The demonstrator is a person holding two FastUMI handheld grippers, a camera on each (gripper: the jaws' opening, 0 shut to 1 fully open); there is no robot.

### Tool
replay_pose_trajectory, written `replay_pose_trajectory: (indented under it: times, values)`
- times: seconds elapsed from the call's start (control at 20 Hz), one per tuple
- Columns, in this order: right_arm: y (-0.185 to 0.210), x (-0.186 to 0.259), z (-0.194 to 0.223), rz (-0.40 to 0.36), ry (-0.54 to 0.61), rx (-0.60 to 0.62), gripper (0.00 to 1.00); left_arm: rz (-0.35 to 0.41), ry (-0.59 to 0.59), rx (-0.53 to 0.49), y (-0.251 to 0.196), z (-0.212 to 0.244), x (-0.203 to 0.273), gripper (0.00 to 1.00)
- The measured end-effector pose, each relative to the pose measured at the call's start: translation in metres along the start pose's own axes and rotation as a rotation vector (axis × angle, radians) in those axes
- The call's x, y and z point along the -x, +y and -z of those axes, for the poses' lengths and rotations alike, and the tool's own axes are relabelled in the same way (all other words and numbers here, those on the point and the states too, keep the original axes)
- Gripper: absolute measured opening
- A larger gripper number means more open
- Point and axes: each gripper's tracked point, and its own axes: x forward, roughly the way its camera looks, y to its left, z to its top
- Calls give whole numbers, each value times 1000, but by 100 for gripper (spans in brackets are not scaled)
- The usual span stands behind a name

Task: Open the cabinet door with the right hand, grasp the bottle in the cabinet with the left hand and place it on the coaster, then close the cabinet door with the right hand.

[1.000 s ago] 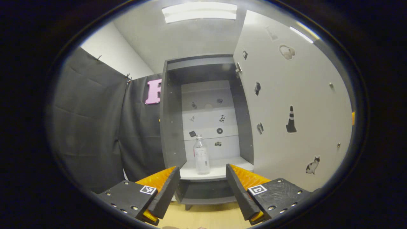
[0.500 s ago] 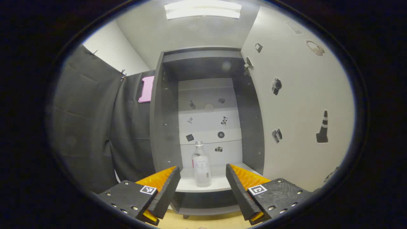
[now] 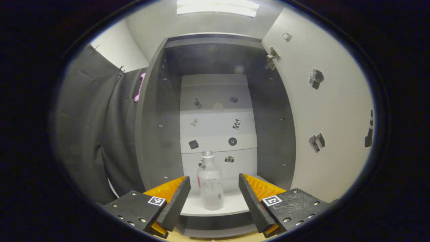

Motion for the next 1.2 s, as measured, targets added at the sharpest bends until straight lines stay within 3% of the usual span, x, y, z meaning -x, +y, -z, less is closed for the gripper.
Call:
replay_pose_trajectory:
  times: [0.1,0.15,0.2,0.35,0.4,0.45,0.5,0.65,0.7,0.9,1.05,1.1,1.15,1.2]
  values:
    - [0,-7,3,22,8,6,99,5,7,4,4,7,-13,89]
    - [1,-11,4,31,12,8,94,5,12,2,6,12,-20,89]
    - [2,-14,5,38,17,10,99,8,16,0,7,16,-27,89]
    - [2,-21,11,61,33,10,99,12,41,1,10,33,-49,87]
    - [1,-22,13,67,39,7,94,16,53,6,10,40,-55,87]
    - [2,-26,15,73,45,3,99,19,65,13,11,46,-59,87]
    - [2,-29,17,78,52,-1,94,22,76,18,12,51,-63,87]
    - [2,-32,20,94,61,-7,99,9,92,28,18,65,-76,87]
    - [1,-31,19,98,61,-9,94,9,91,33,19,67,-79,89]
    - [0,-30,19,99,62,-14,95,37,111,31,17,77,-84,89]
    - [5,-28,16,76,57,-20,99,53,109,36,17,76,-85,72]
    - [7,-27,15,68,53,-18,95,47,107,40,20,75,-81,72]
    - [8,-27,14,62,50,-13,99,43,107,46,22,74,-76,77]
    - [9,-26,12,55,47,-8,99,38,106,51,24,73,-71,70]
